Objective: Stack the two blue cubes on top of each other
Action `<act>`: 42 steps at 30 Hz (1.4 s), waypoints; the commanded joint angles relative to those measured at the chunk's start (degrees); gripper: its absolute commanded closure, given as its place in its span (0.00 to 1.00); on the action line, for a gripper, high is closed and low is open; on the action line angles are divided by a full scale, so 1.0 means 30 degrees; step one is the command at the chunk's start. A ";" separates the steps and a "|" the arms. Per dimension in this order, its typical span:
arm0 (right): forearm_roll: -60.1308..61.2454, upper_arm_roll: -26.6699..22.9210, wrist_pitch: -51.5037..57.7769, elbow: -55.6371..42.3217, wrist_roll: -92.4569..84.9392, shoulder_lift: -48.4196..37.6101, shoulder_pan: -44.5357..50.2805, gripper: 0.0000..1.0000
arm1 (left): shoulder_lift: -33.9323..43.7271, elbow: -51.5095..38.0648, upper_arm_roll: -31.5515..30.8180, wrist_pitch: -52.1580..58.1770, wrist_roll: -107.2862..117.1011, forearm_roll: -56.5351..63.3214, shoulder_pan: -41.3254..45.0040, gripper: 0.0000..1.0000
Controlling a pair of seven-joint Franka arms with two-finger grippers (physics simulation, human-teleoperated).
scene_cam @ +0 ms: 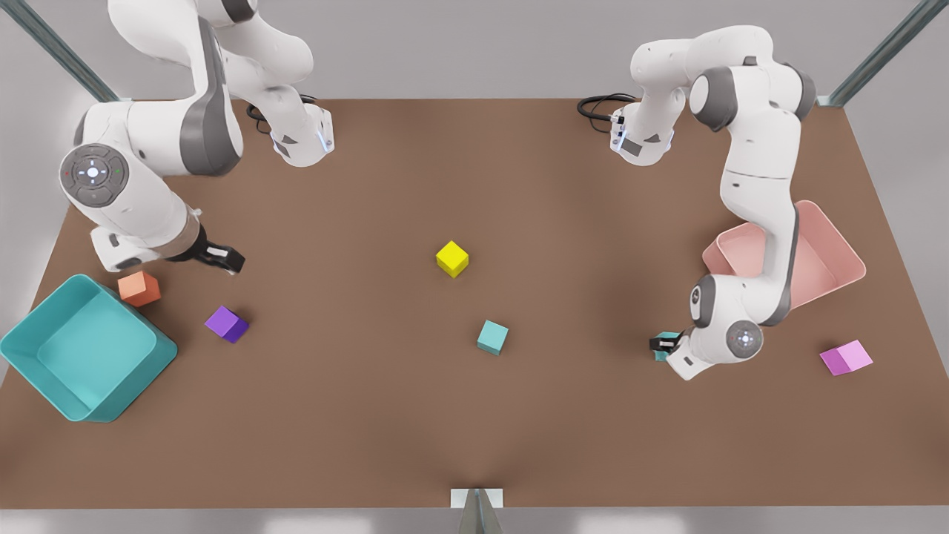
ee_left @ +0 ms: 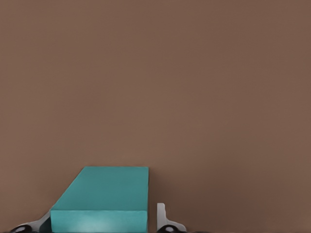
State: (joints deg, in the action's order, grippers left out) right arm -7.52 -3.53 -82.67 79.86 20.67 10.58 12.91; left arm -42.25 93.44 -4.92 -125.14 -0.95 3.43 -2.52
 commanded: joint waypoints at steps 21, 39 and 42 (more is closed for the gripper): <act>-0.1183 0.0912 0.0368 0.1300 -0.8647 -0.0597 -0.1490 0.00 | -0.3025 -1.0347 -0.3691 0.5591 1.9125 0.0145 0.9423 0.40; -0.1476 0.0854 -0.0482 0.1329 -0.8706 -0.0333 -0.1490 0.00 | -0.4989 -1.2017 -0.3486 0.4418 1.9125 0.0233 0.9746 0.00; -0.1506 0.0854 -0.0423 0.1330 -0.8706 -0.0333 -0.1520 0.00 | -0.5077 -1.2017 -0.3486 0.4418 1.9125 0.0233 0.9746 0.00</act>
State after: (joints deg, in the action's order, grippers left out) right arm -12.00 -0.95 -83.78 83.88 -2.82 9.61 8.34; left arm -57.51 57.43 -15.36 -111.24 47.46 4.08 26.70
